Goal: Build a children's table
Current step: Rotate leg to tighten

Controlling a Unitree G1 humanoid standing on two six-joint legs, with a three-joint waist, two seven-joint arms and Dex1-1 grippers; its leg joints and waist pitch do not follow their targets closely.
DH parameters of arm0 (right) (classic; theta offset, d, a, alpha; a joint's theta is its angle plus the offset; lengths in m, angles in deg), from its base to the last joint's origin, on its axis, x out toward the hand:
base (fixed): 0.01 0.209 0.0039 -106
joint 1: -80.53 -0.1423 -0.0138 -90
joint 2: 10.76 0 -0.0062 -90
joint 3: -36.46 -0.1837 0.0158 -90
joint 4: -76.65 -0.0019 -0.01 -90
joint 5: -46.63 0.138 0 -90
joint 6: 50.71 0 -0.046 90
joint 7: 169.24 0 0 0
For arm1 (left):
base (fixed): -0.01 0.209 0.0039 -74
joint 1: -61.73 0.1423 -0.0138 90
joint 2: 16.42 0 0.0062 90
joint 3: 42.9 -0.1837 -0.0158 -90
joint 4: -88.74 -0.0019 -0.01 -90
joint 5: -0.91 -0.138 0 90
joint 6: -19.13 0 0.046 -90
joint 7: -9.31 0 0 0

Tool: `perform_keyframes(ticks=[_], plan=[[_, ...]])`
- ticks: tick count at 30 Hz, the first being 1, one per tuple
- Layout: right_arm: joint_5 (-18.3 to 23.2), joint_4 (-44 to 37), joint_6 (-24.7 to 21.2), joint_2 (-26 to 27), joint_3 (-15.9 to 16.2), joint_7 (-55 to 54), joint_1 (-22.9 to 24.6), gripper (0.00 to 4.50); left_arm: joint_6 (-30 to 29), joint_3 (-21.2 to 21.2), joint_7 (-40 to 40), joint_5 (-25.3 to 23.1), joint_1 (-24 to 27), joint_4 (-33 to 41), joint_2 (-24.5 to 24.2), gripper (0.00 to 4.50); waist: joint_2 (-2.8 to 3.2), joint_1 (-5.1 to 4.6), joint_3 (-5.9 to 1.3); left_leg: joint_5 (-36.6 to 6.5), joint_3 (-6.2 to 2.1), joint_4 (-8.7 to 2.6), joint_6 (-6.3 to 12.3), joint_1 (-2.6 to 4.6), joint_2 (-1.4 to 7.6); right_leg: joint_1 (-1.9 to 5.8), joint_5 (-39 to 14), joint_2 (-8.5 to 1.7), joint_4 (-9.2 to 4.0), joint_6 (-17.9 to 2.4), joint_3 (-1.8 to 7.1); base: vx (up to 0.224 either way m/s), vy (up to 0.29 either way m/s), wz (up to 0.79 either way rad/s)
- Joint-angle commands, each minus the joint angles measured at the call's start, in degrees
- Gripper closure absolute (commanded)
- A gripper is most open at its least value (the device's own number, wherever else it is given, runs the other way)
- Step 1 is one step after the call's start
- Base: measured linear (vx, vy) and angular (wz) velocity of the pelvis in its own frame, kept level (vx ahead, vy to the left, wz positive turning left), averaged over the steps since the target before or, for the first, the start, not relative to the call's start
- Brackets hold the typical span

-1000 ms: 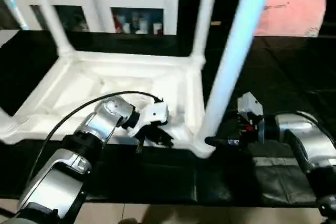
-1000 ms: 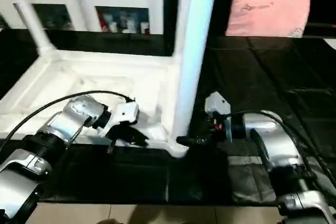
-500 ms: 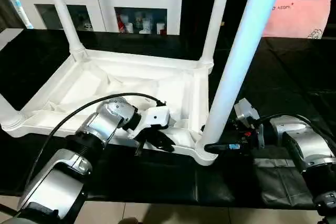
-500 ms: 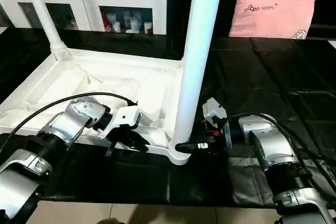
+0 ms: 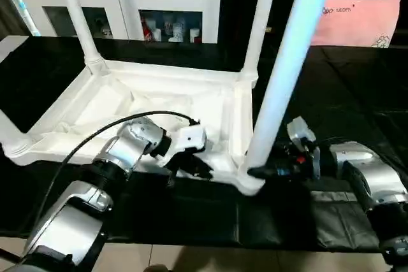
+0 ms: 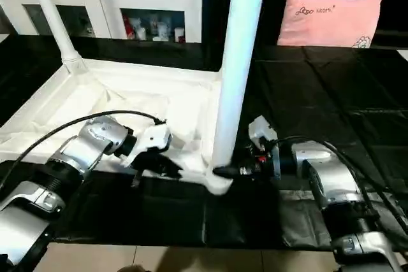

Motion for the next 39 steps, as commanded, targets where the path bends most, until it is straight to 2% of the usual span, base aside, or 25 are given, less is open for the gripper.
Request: perform_keyframes(ticks=[1,2,4,5,7,8,9,10,11,13,14,16,17,20,24,27,30,31,33,35,38,39], plan=[[-0.25,-2.18,-2.07,2.72,1.13,-5.38,-0.08,2.48,-3.47,1.15,5.48,0.6,-1.46,0.39,3.28,4.5,-1.33,-0.5,-3.58,-8.16,-0.08,-3.71,3.39,0.12,1.26,3.28,-21.96,-4.17,-4.71,-6.95,2.88,0.0,0.0,0.0],[-1.46,-2.27,-2.46,3.64,1.32,-8.18,0.11,2.49,-5.26,1.77,7.15,0.77,-1.66,0.71,4.05,4.5,-1.21,-0.89,-3.49,-8.64,-0.03,-3.68,2.94,0.2,1.04,3.2,-24.31,-4.13,-5.08,-6.08,2.83,0.0,0.0,0.0],[-3.98,-1.49,-5.32,7.09,1.08,-16.69,-0.29,2.51,-9.43,3.54,12.31,1.22,-2.46,1.0,6.58,4.5,-1.34,-1.47,-3.46,-8.4,-0.11,-3.67,2.83,-0.12,0.88,3.4,-25.22,-4.0,-5.21,-5.23,2.75,0.0,0.0,0.0],[-5.19,-0.66,-7.26,9.53,0.4,-22.24,-0.98,2.51,-11.48,4.37,15.19,1.26,-2.89,1.04,8.02,4.5,-1.12,-2.37,-3.44,-8.76,-0.19,-3.71,2.44,-0.03,0.83,3.2,-25.51,-3.91,-5.35,-5.38,2.64,0.0,0.0,0.0],[-5.91,0.51,-9.39,12.01,-0.47,-27.32,-1.93,2.52,-13.09,5.28,18.28,1.32,-3.37,0.81,9.53,4.5,-1.18,-2.99,-3.5,-9.14,-0.22,-3.63,2.39,-0.07,0.71,3.22,-25.58,-3.84,-5.42,-5.37,2.6,0.0,0.0,0.0],[-6.84,2.22,-9.34,14.33,-1.01,-31.9,-3.08,2.52,-14.32,6.31,21.69,1.46,-3.93,0.37,11.13,4.5,-0.93,-3.59,-3.52,-9.15,-0.22,-3.52,2.58,-0.1,0.58,3.17,-25.48,-3.81,-5.48,-5.59,2.57,0.0,0.0,0.0],[-6.88,2.32,-9.36,14.53,-1.07,-32.27,-3.16,2.53,-14.42,6.39,21.95,1.47,-3.98,0.35,11.25,4.5,-0.93,-3.59,-3.52,-9.15,-0.22,-3.52,2.58,-0.1,0.58,3.17,-25.48,-3.81,-5.48,-5.59,2.57,0.0,0.0,0.0],[-7.45,3.66,-9.46,17.2,-1.88,-37.16,-4.3,2.54,-15.77,7.45,25.39,1.54,-4.52,0.01,12.87,4.5,-0.97,-4.08,-3.59,-9.27,-0.19,-3.44,2.8,-0.15,0.46,3.1,-25.17,-3.7,-5.66,-5.85,2.45,0.0,0.0,0.0],[-8.62,5.56,-9.38,20.09,-2.51,-42.92,-5.9,2.54,-16.59,8.44,29.34,1.39,-5.12,-0.66,14.57,4.5,-0.88,-4.1,-3.67,-9.1,-0.18,-3.41,2.88,-0.11,0.45,3.16,-24.78,-3.76,-5.6,-5.96,2.51,0.0,0.0,0.0],[-9.52,6.38,-9.7,21.45,-2.66,-46.28,-6.72,2.54,-17.01,8.82,31.29,0.95,-5.28,-0.8,15.34,4.5,-0.78,-4.24,-3.75,-8.39,-0.3,-3.51,2.81,-0.08,0.56,3.11,-23.15,-3.69,-5.38,-6.51,2.56,0.0,0.0,0.0],[-10.31,7.45,-10.51,23.03,-2.71,-49.11,-7.86,2.54,-17.53,9.22,33.06,0.7,-5.32,-0.71,16.29,4.5,-0.71,-4.42,-3.72,-8.17,-0.27,-3.55,3.18,-0.15,0.7,3.13,-20.59,-3.67,-5.1,-7.44,2.78,0.0,0.0,0.0],[-10.37,7.56,-10.92,23.64,-2.96,-49.87,-8.11,2.54,-17.77,9.26,33.34,0.64,-5.28,-0.51,16.52,4.5,-0.73,-4.41,-3.76,-8.27,-0.23,-3.55,3.48,-0.04,0.71,3.19,-19.6,-3.64,-5.01,-7.92,2.83,0.0,0.0,0.0],[-10.45,7.37,-11.55,24.69,-3.65,-51.32,-8.38,2.0,-18.25,9.16,33.26,0.63,-5.06,0.15,16.71,4.5,-0.76,-4.4,-3.75,-8.16,-0.22,-3.59,3.84,-0.14,0.75,3.32,-18.75,-3.74,-4.94,-8.15,2.93,0.0,0.0,0.0],[-9.8,6.7,-11.09,25.31,-4.59,-51.57,-8.16,1.79,-18.72,8.82,32.44,0.45,-4.58,1.18,16.2,4.5,-0.63,-4.39,-3.77,-7.83,-0.21,-3.7,4.2,-0.1,0.88,3.41,-16.71,-3.83,-4.72,-8.89,3.07,0.0,0.0,0.0],[-10.49,5.13,-8.87,23.97,-3.89,-50.36,-6.97,1.51,-17.89,8.33,31.01,0.47,-4.29,0.87,14.7,4.5,-0.59,-4.37,-3.77,-8.05,-0.17,-3.73,4.23,-0.06,0.92,3.47,-15.56,-3.85,-4.63,-9.44,3.14,0.0,0.0,0.0],[-10.02,1.01,-6.85,20.5,-2.33,-44.99,-3.83,1.16,-16.84,7.57,28.42,0.17,-3.86,0.63,12.56,4.5,-0.78,-4.16,-3.8,-7.52,-0.13,-3.73,4.66,-0.13,0.96,3.64,-14.54,-3.88,-4.5,-9.32,3.23,0.0,0.0,0.0],[-9.51,-1.45,-6.66,18.21,-1.54,-41.31,-2.02,1.11,-15.91,7.5,27.53,0.09,-3.74,0.4,11.6,4.5,-0.82,-3.88,-3.88,-6.49,-0.1,-3.65,5.57,-0.23,1.02,3.8,-12.03,-3.87,-4.17,-9.88,3.35,0.0,0.0,0.0],[-9.32,-2.7,-6.38,16.66,-1.07,-39.14,-1.01,0.96,-15.59,7.42,26.76,0.14,-3.64,0.4,11.05,4.5,-0.77,-3.87,-3.83,-6.32,-0.14,-3.65,5.72,-0.45,0.91,3.99,-12.1,-3.88,-4.27,-9.83,3.23,0.0,0.0,0.0],[-9.92,-4.63,-5.07,12.03,-0.35,-34.65,1.28,0.74,-13.6,7.03,23.72,0.47,-3.1,0.71,9.5,4.5,-0.64,-3.76,-3.7,-7.43,-0.07,-3.58,5.93,-0.41,0.87,3.89,-14.36,-3.88,-4.71,-9.08,3.15,0.0,0.0,0.0],[-9.29,-4.5,-3.41,8.39,-1.93,-31.29,2.19,0.64,-12.48,6.16,20.78,0.43,-2.65,1.22,8.17,4.5,-0.93,-3.72,-3.77,-7.4,-0.13,-3.55,6.07,-0.59,0.89,3.93,-15.54,-3.94,-4.77,-8.59,3.07,0.0,0.0,0.0],[-7.69,-5.11,-1.38,4.58,-3.51,-26.6,3.14,0.39,-10.74,4.61,17.0,0.07,-2.15,1.48,6.54,4.5,-0.8,-3.51,-3.74,-7.72,-0.04,-3.49,6.16,-0.24,1.1,3.6,-16.07,-3.9,-4.76,-9.2,3.16,0.0,0.0,0.0],[-7.63,-5.14,-1.32,4.44,-3.55,-26.42,3.17,0.26,-10.61,4.54,16.87,0.04,-2.13,1.48,6.48,4.5,-0.85,-3.5,-3.7,-7.62,-0.12,-3.55,6.2,-0.39,1.14,3.68,-15.3,-3.86,-4.62,-9.56,3.15,0.0,0.0,0.0]])
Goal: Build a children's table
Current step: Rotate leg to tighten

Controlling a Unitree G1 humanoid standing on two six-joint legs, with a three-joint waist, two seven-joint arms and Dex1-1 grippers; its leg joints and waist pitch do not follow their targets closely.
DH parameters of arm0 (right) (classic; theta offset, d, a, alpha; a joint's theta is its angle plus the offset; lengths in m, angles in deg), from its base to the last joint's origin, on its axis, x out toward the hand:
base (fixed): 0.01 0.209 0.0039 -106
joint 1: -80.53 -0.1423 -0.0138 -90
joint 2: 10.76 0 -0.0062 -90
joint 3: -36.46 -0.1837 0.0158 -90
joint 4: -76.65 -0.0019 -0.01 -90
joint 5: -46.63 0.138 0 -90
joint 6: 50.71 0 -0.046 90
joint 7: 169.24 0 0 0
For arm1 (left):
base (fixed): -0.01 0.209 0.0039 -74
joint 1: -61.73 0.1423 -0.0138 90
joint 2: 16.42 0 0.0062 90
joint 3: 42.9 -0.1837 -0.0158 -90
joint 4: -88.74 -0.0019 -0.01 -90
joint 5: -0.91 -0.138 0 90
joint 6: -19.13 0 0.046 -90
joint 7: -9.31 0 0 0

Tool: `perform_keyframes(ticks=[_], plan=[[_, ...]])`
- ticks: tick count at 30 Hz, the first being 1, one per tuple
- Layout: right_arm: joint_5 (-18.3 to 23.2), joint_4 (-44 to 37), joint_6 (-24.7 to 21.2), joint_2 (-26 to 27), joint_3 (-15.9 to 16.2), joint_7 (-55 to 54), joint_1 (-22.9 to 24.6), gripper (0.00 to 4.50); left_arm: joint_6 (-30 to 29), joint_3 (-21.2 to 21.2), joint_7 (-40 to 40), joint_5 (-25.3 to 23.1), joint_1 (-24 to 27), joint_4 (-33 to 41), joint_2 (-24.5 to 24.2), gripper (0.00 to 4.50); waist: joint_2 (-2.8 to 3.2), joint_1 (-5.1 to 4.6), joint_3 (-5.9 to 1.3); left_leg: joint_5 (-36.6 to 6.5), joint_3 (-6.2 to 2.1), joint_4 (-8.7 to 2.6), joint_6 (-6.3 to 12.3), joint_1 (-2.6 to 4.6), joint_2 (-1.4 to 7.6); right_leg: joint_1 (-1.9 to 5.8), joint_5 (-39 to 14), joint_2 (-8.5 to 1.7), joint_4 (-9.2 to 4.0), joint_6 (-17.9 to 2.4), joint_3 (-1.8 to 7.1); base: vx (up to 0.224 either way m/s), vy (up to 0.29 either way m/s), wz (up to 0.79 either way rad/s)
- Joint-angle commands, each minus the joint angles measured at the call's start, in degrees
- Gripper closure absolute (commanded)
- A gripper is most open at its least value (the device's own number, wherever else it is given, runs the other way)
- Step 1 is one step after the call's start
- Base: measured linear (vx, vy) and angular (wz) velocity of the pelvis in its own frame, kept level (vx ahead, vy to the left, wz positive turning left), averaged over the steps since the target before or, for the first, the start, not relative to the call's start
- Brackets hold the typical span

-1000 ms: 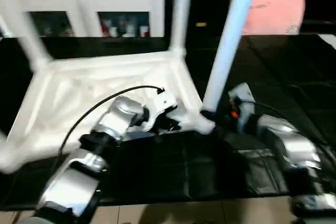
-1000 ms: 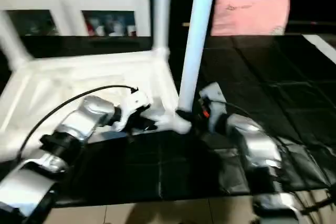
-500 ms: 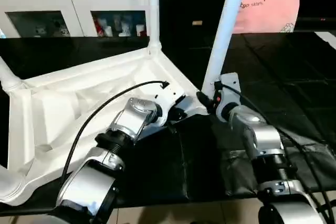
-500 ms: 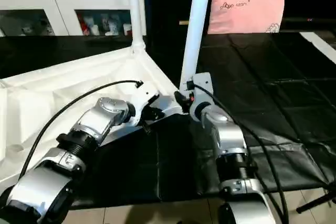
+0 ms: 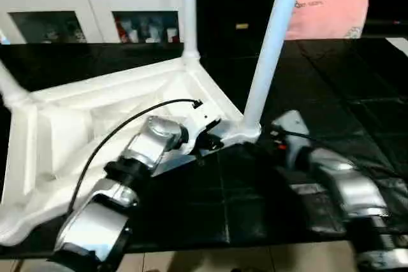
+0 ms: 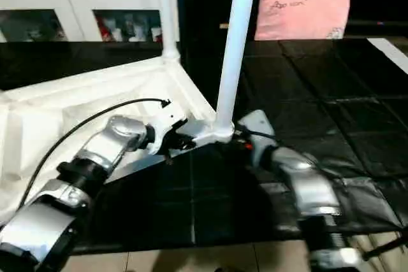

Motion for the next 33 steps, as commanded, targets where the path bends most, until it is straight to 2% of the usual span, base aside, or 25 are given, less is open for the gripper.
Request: perform_keyframes(ticks=[1,3,4,5,7,11,12,16,18,20,22,25,28,33], plan=[[1.63,-0.99,1.07,-1.69,-0.97,3.43,0.69,0.19,2.95,-1.35,-3.7,0.45,-0.26,1.95,-0.79,4.5,-0.68,0.22,-3.68,-7.73,-0.12,-3.21,6.28,-0.13,1.12,3.85,-15.23,-3.86,-4.45,-9.65,3.15,0.0,0.0,0.0],[2.18,-1.0,2.2,-3.39,-1.33,6.28,0.93,0.03,4.83,-2.03,-5.68,0.24,-0.21,1.57,-1.59,4.5,-0.71,0.41,-3.74,-8.12,-0.11,-3.16,6.49,-0.01,1.16,3.82,-15.12,-3.89,-4.43,-9.85,3.15,0.0,0.0,0.0],[4.02,-1.22,3.8,-6.55,-1.3,12.73,1.32,0.03,7.75,-3.3,-10.72,0.32,-0.13,1.13,-3.24,4.5,-0.46,0.54,-3.7,-8.13,-0.15,-3.19,6.47,0.0,1.19,3.79,-14.97,-3.91,-4.37,-9.95,3.17,0.0,0.0,0.0],[4.26,-1.22,4.04,-6.9,-1.24,13.55,1.35,0.03,8.3,-3.48,-11.4,0.34,-0.12,1.09,-3.46,4.5,-0.69,0.75,-3.76,-8.54,-0.12,-3.14,6.87,-0.06,1.23,3.96,-14.86,-3.96,-4.4,-9.83,3.19,0.0,0.0,0.0],[5.17,-1.02,5.38,-8.49,-0.5,17.29,1.36,0.03,10.13,-4.33,-14.92,0.72,0.05,1.28,-4.57,4.5,-0.52,1.02,-3.79,-7.96,-0.18,-3.17,7.02,-0.04,1.3,3.91,-13.98,-3.97,-4.22,-10.17,3.15,0.0,0.0,0.0],[5.72,-0.7,7.17,-9.97,1.1,21.97,1.09,0.03,11.09,-5.51,-19.75,1.43,0.42,2.31,-5.99,4.5,-0.58,1.64,-3.76,-8.0,-0.08,-3.21,6.68,0.02,1.44,3.82,-15.32,-4.0,-4.24,-10.0,3.04,0.0,0.0,0.0],[6.44,-0.4,7.84,-10.56,2.38,26.08,0.58,0.03,13.02,-6.76,-23.63,1.73,0.7,3.3,-7.05,4.5,-0.48,1.85,-3.83,-7.82,-0.11,-3.21,6.7,0.08,1.57,3.78,-14.53,-4.0,-4.04,-10.37,3.04,0.0,0.0,0.0],[6.88,1.45,9.23,-10.72,4.18,30.67,-0.87,0.03,15.11,-8.49,-27.85,1.54,0.79,3.82,-8.08,4.5,-0.44,2.49,-3.89,-7.38,-0.01,-3.17,6.89,0.15,1.77,3.63,-12.51,-4.01,-3.75,-11.39,3.15,0.0,0.0,0.0],[6.93,2.98,9.63,-10.4,4.96,32.32,-2.09,0.29,16.43,-9.19,-29.32,1.28,0.74,3.81,-8.31,4.5,-0.55,3.03,-3.91,-7.35,-0.01,-3.22,6.39,0.29,1.81,3.59,-12.93,-4.1,-3.67,-11.39,3.19,0.0,0.0,0.0],[6.68,4.64,10.13,-9.82,5.65,33.88,-3.39,0.37,17.3,-9.87,-31.04,1.22,0.91,4.24,-8.46,4.5,-0.57,3.18,-3.84,-7.56,-0.04,-3.26,5.94,0.25,1.83,3.63,-13.6,-4.17,-3.68,-11.26,3.19,0.0,0.0,0.0],[6.58,5.56,10.52,-9.5,6.05,34.77,-4.08,0.4,17.71,-10.13,-31.95,1.35,1.03,4.57,-8.52,4.5,-0.59,3.28,-3.89,-7.82,-0.03,-3.22,5.77,0.23,1.84,3.65,-13.86,-4.26,-3.6,-11.32,3.19,0.0,0.0,0.0],[6.77,6.24,10.5,-9.28,6.57,35.98,-4.62,0.78,17.63,-10.29,-32.46,1.59,1.1,4.99,-8.53,4.5,-0.73,3.37,-3.94,-7.13,-0.02,-3.2,5.76,0.18,1.76,3.72,-13.65,-4.17,-3.56,-10.94,3.2,0.0,0.0,0.0],[7.27,7.31,10.32,-8.93,7.59,38.44,-5.53,0.95,17.59,-10.5,-32.96,2.02,1.1,5.45,-8.58,4.5,-0.97,3.34,-3.98,-6.66,-0.03,-3.15,6.02,0.12,1.78,3.71,-13.2,-4.13,-3.39,-10.98,3.15,0.0,0.0,0.0],[7.6,8.99,10.46,-8.54,8.22,40.31,-6.57,1.44,18.04,-10.6,-33.52,2.16,1.13,5.26,-8.81,4.5,-0.95,3.44,-3.98,-6.25,0.0,-3.11,6.04,0.12,1.74,3.67,-14.01,-4.11,-3.49,-10.48,3.16,0.0,0.0,0.0]])
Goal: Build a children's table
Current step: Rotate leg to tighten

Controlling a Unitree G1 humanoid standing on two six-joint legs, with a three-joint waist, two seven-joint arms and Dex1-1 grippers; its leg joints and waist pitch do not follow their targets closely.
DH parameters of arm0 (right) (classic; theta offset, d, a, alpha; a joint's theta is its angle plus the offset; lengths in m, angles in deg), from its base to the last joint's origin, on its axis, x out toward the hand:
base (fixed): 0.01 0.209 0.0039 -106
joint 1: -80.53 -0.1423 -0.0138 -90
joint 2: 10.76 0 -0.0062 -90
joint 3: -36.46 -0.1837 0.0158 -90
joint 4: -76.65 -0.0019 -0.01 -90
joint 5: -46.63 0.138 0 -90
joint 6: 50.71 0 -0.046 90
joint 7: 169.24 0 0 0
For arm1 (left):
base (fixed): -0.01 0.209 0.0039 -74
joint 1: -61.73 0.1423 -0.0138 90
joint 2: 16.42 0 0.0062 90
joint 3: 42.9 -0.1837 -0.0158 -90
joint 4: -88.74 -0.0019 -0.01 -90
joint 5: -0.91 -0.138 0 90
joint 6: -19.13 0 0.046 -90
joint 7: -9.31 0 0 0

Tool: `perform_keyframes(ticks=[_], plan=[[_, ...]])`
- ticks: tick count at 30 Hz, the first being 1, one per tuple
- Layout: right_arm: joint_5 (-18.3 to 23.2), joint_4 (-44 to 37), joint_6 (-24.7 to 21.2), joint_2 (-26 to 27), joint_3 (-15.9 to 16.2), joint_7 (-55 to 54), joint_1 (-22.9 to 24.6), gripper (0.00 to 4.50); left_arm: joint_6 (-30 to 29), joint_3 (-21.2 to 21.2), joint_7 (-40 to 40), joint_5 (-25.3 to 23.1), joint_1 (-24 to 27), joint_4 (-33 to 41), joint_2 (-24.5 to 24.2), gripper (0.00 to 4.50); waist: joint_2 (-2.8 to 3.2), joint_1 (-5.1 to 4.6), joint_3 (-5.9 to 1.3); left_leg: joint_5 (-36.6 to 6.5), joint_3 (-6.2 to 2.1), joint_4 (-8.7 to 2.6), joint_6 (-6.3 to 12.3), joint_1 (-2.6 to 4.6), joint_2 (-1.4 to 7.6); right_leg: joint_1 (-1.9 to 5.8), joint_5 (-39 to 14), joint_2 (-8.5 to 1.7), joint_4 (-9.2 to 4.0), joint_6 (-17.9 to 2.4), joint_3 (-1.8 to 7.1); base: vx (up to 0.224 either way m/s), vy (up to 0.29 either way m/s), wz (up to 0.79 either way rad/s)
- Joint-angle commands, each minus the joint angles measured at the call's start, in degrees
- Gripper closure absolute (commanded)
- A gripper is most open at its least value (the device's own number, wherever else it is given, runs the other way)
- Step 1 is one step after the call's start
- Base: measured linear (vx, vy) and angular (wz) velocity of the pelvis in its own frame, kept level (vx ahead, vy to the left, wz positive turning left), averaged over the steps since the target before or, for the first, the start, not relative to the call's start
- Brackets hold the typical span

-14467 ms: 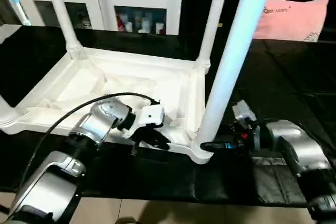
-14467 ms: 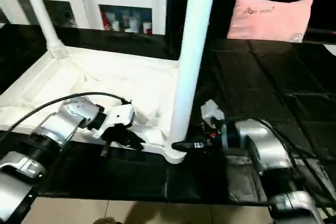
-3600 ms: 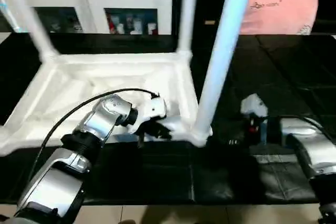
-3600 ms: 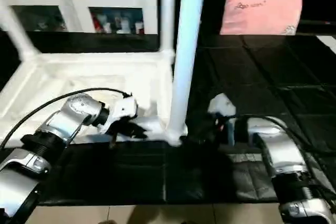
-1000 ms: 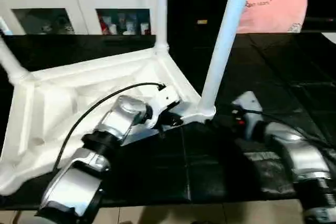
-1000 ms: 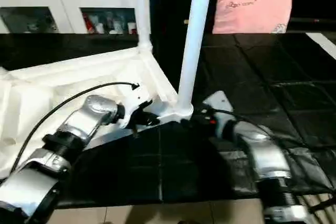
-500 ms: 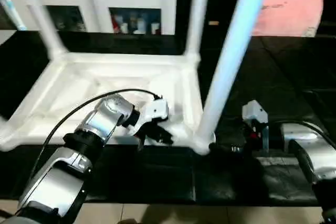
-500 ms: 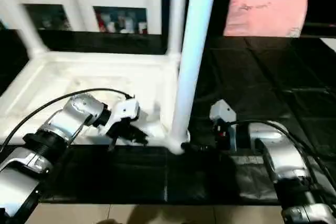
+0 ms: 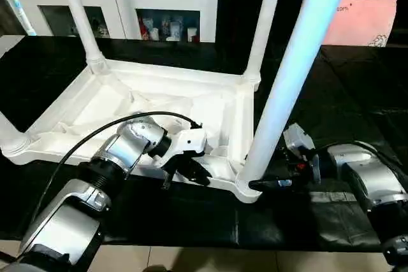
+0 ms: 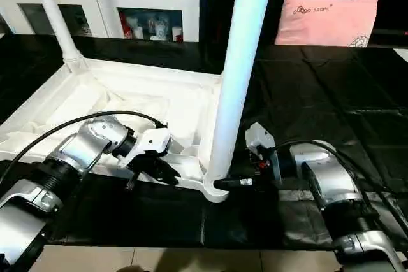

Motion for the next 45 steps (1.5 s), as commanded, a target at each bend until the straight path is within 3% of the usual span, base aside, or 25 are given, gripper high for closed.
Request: perform_keyframes(ticks=[1,12,13,15,18,19,20,22,23,24,26,27,30,32,35,37,38,41,42,45], plan=[[0.97,1.13,0.54,0.28,0.21,0.93,-1.53,1.44,1.46,-1.62,-4.1,0.82,-0.07,2.32,0.52,4.5,-0.96,-0.26,-4.07,-6.21,0.06,-3.31,6.03,0.15,1.7,3.64,-14.13,-4.1,-3.55,-10.28,3.18,0.0,0.0,0.0],[1.89,2.09,-0.3,1.26,0.09,2.69,-1.98,2.32,1.12,-1.71,-4.25,0.64,-0.04,2.32,-0.01,4.5,-0.89,-0.27,-4.03,-6.37,0.06,-3.33,5.87,0.17,1.69,3.58,-14.74,-4.03,-3.65,-10.07,3.14,0.0,0.0,0.0],[2.09,1.82,-0.57,1.41,0.02,2.76,-1.79,2.36,0.8,-1.65,-4.01,0.61,-0.03,2.27,0.02,4.5,-0.59,-0.23,-4.04,-6.41,0.01,-3.34,5.79,0.18,1.71,3.59,-14.71,-4.06,-3.6,-10.15,3.14,0.0,0.0,0.0],[2.73,0.91,-1.29,1.84,-0.39,2.46,-1.07,2.4,-0.15,-1.34,-2.94,0.56,0.03,1.98,0.35,4.5,-0.63,-0.31,-4.04,-6.64,0.01,-3.37,5.56,0.17,1.67,3.68,-14.67,-3.99,-3.68,-10.07,3.12,0.0,0.0,0.0],[4.0,-1.81,-3.2,2.85,-1.46,-0.46,0.95,2.43,-2.88,-0.01,1.12,0.39,-0.22,0.99,1.61,4.5,-0.35,-0.28,-4.0,-7.15,-0.01,-3.37,5.27,0.24,1.64,3.66,-15.01,-4.0,-3.78,-10.11,3.12,0.0,0.0,0.0],[4.09,-3.05,-4.42,3.41,-1.9,-2.84,1.84,2.44,-4.34,0.79,3.42,0.4,-0.44,0.4,2.38,4.5,0.0,-0.23,-4.0,-7.18,-0.03,-3.41,5.12,0.26,1.69,3.67,-14.89,-3.98,-3.82,-10.05,3.14,0.0,0.0,0.0],[4.08,-3.81,-5.22,3.77,-2.17,-4.43,2.38,2.45,-5.26,1.29,4.9,0.44,-0.6,0.02,2.86,4.5,-0.27,-0.27,-3.9,-7.57,-0.07,-3.46,4.9,0.35,1.69,3.61,-15.37,-3.9,-3.95,-9.85,3.09,0.0,0.0,0.0],[1.67,-5.32,-6.12,6.69,-3.28,-14.13,4.26,2.47,-9.88,4.07,12.51,0.95,-1.29,-1.24,5.6,4.5,-0.19,-0.5,-3.71,-8.45,-0.01,-3.55,4.05,0.39,1.5,3.53,-17.76,-3.86,-4.39,-8.93,3.01,0.0,0.0,0.0],[0.58,-5.74,-7.25,7.84,-3.45,-17.82,4.81,2.48,-11.69,5.0,15.04,1.16,-1.47,-1.34,6.54,4.5,-0.28,-0.76,-3.58,-9.73,-0.13,-3.64,3.21,0.51,1.34,3.56,-20.31,-3.92,-4.59,-8.35,2.86,0.0,0.0,0.0],[-0.4,-6.09,-8.15,8.82,-3.47,-20.7,5.21,2.49,-13.28,5.76,17.17,1.31,-1.63,-1.33,7.33,4.5,0.08,-1.22,-3.61,-10.5,-0.19,-3.67,2.38,0.57,1.06,3.65,-22.42,-3.84,-5.02,-7.32,2.71,0.0,0.0,0.0],[-2.16,-6.28,-9.04,10.47,-3.42,-25.15,5.61,2.5,-15.59,6.83,19.97,1.62,-1.77,-1.12,8.56,4.5,-0.23,-1.79,-3.51,-10.73,-0.3,-3.69,2.23,0.3,0.73,3.85,-24.82,-3.78,-5.25,-5.93,2.45,0.0,0.0,0.0],[-3.43,-5.76,-10.55,12.62,-3.77,-29.92,5.35,2.51,-17.61,7.89,23.19,1.82,-1.88,-1.06,10.02,4.5,0.2,-2.32,-3.53,-11.05,-0.27,-3.58,2.45,0.55,0.65,3.58,-25.69,-3.83,-5.57,-5.73,2.47,0.0,0.0,0.0],[-5.99,-4.11,-14.24,17.73,-5.23,-41.23,3.9,2.53,-20.89,9.96,30.2,1.81,-2.17,-1.19,13.23,4.5,-0.01,-3.85,-3.47,-11.65,-0.36,-3.51,2.62,0.24,0.4,3.62,-27.0,-3.65,-5.86,-5.48,2.15,0.0,0.0,0.0],[-7.77,-2.58,-15.56,21.83,-6.0,-49.94,1.89,2.54,-22.47,11.92,36.96,1.62,-2.8,-2.21,16.19,4.5,-0.04,-4.54,-3.47,-12.08,-0.37,-3.35,2.54,0.39,0.23,3.38,-28.59,-3.52,-6.19,-5.01,1.92,0.0,0.0,0.0],[-8.51,-2.24,-16.0,23.71,-5.88,-53.29,0.68,2.54,-23.15,12.71,40.27,1.25,-3.06,-2.62,17.68,4.5,-0.07,-5.01,-3.48,-12.43,-0.41,-3.37,3.16,0.46,0.23,3.22,-29.1,-3.53,-6.48,-4.44,1.87,0.0,0.0,0.0],[-9.56,-1.25,-16.69,25.39,-5.64,-56.24,-1.02,2.54,-23.2,12.87,42.48,0.85,-3.14,-2.99,18.76,4.5,0.05,-5.28,-3.58,-11.82,-0.57,-3.63,3.58,0.21,0.55,3.34,-26.35,-3.52,-6.08,-5.1,2.07,0.0,0.0,0.0],[-9.43,-1.05,-16.83,26.66,-6.1,-57.48,-1.87,1.99,-23.65,12.87,43.08,0.66,-3.03,-2.57,19.33,4.5,0.11,-5.41,-3.64,-11.77,-0.6,-3.67,3.78,0.23,0.63,3.39,-25.02,-3.58,-5.97,-5.61,2.11,0.0,0.0,0.0],[-9.56,-1.41,-17.12,27.14,-6.32,-58.12,-2.0,1.8,-24.28,12.8,43.15,0.53,-2.79,-1.77,19.51,4.5,0.21,-5.42,-3.64,-11.27,-0.54,-3.75,4.25,0.22,0.79,3.46,-22.28,-3.75,-5.66,-6.74,2.46,0.0,0.0,0.0],[-9.18,-1.58,-17.29,27.51,-6.84,-58.39,-2.07,1.56,-24.55,12.8,43.15,0.58,-2.66,-1.46,19.57,4.5,-0.12,-5.47,-3.59,-11.27,-0.51,-3.81,4.33,0.13,0.84,3.54,-22.17,-3.78,-5.64,-6.87,2.49,0.0,0.0,0.0],[-8.7,-2.5,-17.29,27.15,-7.41,-58.38,-1.77,1.44,-24.72,12.44,42.39,0.44,-2.16,-0.71,18.88,4.5,0.0,-5.38,-3.45,-11.77,-0.43,-3.78,4.36,0.29,0.68,3.45,-24.1,-3.87,-5.87,-6.42,2.51,0.0,0.0,0.0]])
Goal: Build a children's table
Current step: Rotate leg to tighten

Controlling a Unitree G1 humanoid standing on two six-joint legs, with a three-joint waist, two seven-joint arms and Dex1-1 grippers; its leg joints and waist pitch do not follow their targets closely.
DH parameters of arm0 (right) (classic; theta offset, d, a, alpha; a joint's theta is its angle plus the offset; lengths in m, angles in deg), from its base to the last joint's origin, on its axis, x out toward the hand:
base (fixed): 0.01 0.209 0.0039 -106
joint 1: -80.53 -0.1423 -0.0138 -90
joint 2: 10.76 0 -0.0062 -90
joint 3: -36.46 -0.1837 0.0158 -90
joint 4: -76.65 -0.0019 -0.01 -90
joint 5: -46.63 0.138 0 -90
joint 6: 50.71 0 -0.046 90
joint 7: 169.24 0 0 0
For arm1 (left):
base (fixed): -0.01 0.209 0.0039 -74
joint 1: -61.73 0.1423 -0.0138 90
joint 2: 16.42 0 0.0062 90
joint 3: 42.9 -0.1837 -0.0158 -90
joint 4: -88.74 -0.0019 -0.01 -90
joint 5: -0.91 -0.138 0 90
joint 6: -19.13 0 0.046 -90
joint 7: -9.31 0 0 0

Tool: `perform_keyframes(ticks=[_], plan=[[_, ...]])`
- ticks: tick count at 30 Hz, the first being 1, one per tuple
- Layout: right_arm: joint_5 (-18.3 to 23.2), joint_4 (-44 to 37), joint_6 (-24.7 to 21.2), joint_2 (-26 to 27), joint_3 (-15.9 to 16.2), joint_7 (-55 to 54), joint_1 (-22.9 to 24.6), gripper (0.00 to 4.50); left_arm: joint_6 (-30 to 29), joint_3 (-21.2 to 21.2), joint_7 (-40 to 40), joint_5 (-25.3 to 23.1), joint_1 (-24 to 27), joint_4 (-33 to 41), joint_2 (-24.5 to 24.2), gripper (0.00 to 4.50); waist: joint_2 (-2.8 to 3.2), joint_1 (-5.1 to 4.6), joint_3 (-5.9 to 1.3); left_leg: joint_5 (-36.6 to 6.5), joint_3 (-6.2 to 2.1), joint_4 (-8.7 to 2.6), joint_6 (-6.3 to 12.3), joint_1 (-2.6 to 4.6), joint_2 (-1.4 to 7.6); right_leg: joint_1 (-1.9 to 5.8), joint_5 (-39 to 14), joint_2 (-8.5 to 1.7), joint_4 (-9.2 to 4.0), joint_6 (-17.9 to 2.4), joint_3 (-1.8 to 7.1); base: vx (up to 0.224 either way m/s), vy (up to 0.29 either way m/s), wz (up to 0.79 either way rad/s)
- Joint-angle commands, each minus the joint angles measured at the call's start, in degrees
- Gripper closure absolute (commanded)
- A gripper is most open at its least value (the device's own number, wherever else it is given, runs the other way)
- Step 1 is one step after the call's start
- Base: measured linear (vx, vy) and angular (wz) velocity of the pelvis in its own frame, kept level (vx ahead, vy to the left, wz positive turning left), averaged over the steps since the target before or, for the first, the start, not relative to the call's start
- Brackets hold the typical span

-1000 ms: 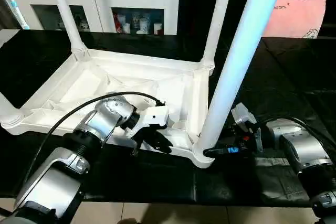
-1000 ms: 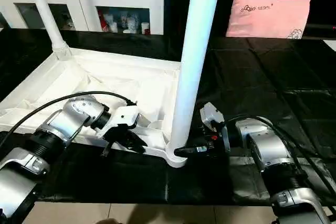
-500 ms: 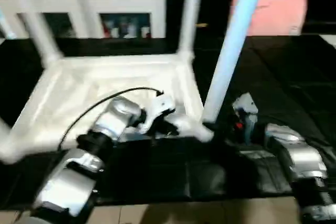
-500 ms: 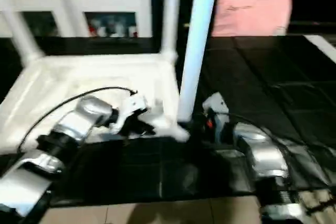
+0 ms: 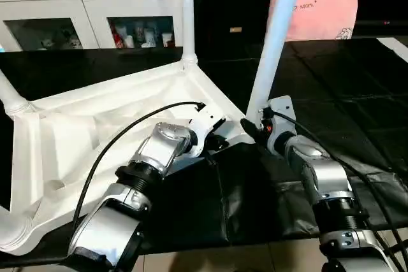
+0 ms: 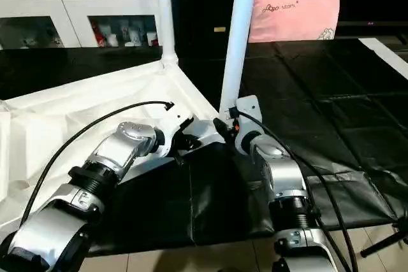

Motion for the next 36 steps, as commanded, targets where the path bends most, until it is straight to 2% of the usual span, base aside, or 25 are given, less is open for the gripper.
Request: perform_keyframes(ticks=[1,4,5,6,7,11,12,13,15,18,21,23,26,31,33,36], plan=[[2.13,0.45,-2.08,3.1,4.52,3.17,0.7,1.27,0.27,-0.32,0.48,1.21,-1.32,2.02,2.29,4.5,-0.59,0.24,-3.06,-11.74,-0.35,-3.75,4.29,-0.06,0.72,2.69,-24.57,-3.9,-5.5,-6.46,2.62,0.0,0.0,0.0],[2.61,-1.34,-0.61,0.19,4.76,7.09,2.61,1.02,1.5,-1.33,-2.04,0.79,-0.85,2.31,0.18,4.5,-0.58,0.24,-3.03,-12.1,-0.42,-3.84,4.04,-0.07,0.82,2.69,-24.84,-3.93,-5.56,-6.03,2.69,0.0,0.0,0.0],[3.12,-2.28,-0.01,-1.19,4.86,9.4,3.55,0.97,1.54,-1.56,-2.9,0.73,-0.73,2.42,-0.6,4.5,-0.29,0.31,-3.14,-11.94,-0.45,-3.86,4.19,-0.14,0.88,2.83,-23.29,-3.86,-5.48,-6.18,2.72,0.0,0.0,0.0],[3.73,-3.45,0.83,-2.96,5.05,12.3,4.67,0.97,1.75,-1.7,-3.9,0.76,-0.63,2.58,-1.41,4.5,-0.45,0.56,-3.3,-11.17,-0.42,-3.78,4.71,-0.2,0.95,2.99,-20.66,-3.9,-5.11,-6.65,2.9,0.0,0.0,0.0],[4.12,-4.23,1.34,-4.09,5.16,14.13,5.39,0.75,1.9,-1.78,-4.53,0.8,-0.55,2.72,-1.9,4.5,-0.45,0.65,-3.35,-10.22,-0.46,-3.78,5.2,-0.41,1.07,3.12,-18.09,-3.87,-4.7,-7.73,2.96,0.0,0.0,0.0],[5.37,-5.5,3.97,-11.09,3.37,21.81,7.68,0.41,3.68,-3.57,-10.53,0.73,-0.05,3.73,-4.98,4.5,-0.96,0.69,-3.7,-7.05,-0.33,-3.36,6.88,-1.05,0.92,3.68,-13.22,-3.98,-3.97,-9.62,3.02,0.0,0.0,0.0],[5.37,-5.5,3.97,-11.09,3.37,21.81,7.68,0.41,3.68,-3.57,-10.53,0.73,-0.05,3.73,-4.98,4.5,-0.88,0.77,-3.84,-6.04,-0.27,-3.2,7.38,-1.15,0.94,3.61,-12.05,-4.01,-3.81,-10.06,3.06,0.0,0.0,0.0],[6.07,-5.68,5.88,-14.23,2.5,25.81,8.3,0.3,4.91,-4.77,-13.72,0.75,0.54,4.49,-6.4,4.5,-0.72,0.77,-3.72,-5.91,-0.25,-3.22,7.56,-1.11,0.95,3.46,-12.04,-3.99,-3.88,-10.29,3.05,0.0,0.0,0.0],[8.01,-6.57,7.05,-16.98,1.61,30.53,8.97,0.16,6.45,-5.83,-16.6,0.78,0.96,4.87,-7.68,4.5,-0.72,1.14,-3.69,-6.27,-0.18,-3.15,8.25,-1.02,1.12,3.37,-12.52,-3.9,-3.96,-10.55,3.01,0.0,0.0,0.0],[11.62,-8.19,6.54,-21.42,0.98,39.5,9.56,0.04,10.23,-7.69,-21.8,0.48,1.15,4.68,-9.87,4.5,-0.66,1.98,-3.58,-6.92,-0.2,-3.26,8.57,-0.72,1.42,3.12,-13.0,-3.83,-3.93,-10.65,3.01,0.0,0.0,0.0],[12.24,-7.74,7.17,-23.25,1.7,43.23,9.32,0.04,11.99,-8.39,-24.97,0.66,0.77,4.23,-10.82,4.5,-0.63,2.63,-3.56,-7.5,-0.14,-3.29,7.84,-0.54,1.54,3.01,-14.16,-3.96,-3.96,-10.44,3.02,0.0,0.0,0.0],[11.79,-6.54,9.38,-24.81,3.19,46.88,8.68,0.04,14.92,-9.43,-29.73,1.26,0.42,4.15,-12.13,4.5,-0.61,3.07,-3.63,-7.18,-0.11,-3.28,7.42,-0.51,1.6,2.99,-14.14,-4.01,-3.92,-10.37,3.02,0.0,0.0,0.0],[12.01,-5.76,10.54,-25.41,4.13,49.17,8.09,0.04,16.84,-10.24,-32.52,1.54,0.29,4.3,-12.94,4.5,-0.65,3.75,-3.73,-6.4,-0.05,-3.27,7.13,-0.5,1.69,2.99,-12.17,-4.02,-3.52,-10.92,3.11,0.0,0.0,0.0],[12.09,-2.53,12.18,-25.63,6.57,54.45,5.32,0.04,19.9,-12.63,-39.76,2.23,-0.05,5.18,-14.46,4.5,-0.62,4.56,-3.8,-6.15,0.08,-3.22,7.07,-0.41,1.76,2.86,-12.09,-4.03,-3.41,-11.24,3.13,0.0,0.0,0.0],[11.92,-0.71,12.82,-25.04,7.44,56.19,3.91,0.32,21.51,-13.56,-41.5,1.85,-0.15,5.16,-14.71,4.5,-0.42,5.11,-3.87,-6.1,0.05,-3.27,6.69,0.02,2.02,2.63,-10.87,-4.05,-3.12,-11.74,3.28,0.0,0.0,0.0],[11.94,0.51,13.17,-24.63,8.32,57.68,2.96,0.49,22.41,-13.99,-42.44,1.5,-0.15,4.94,-14.7,4.5,-0.41,5.3,-3.93,-6.12,-0.07,-3.29,6.5,-0.23,2.05,2.88,-9.48,-4.12,-2.79,-12.43,3.23,0.0,0.0,0.0]])
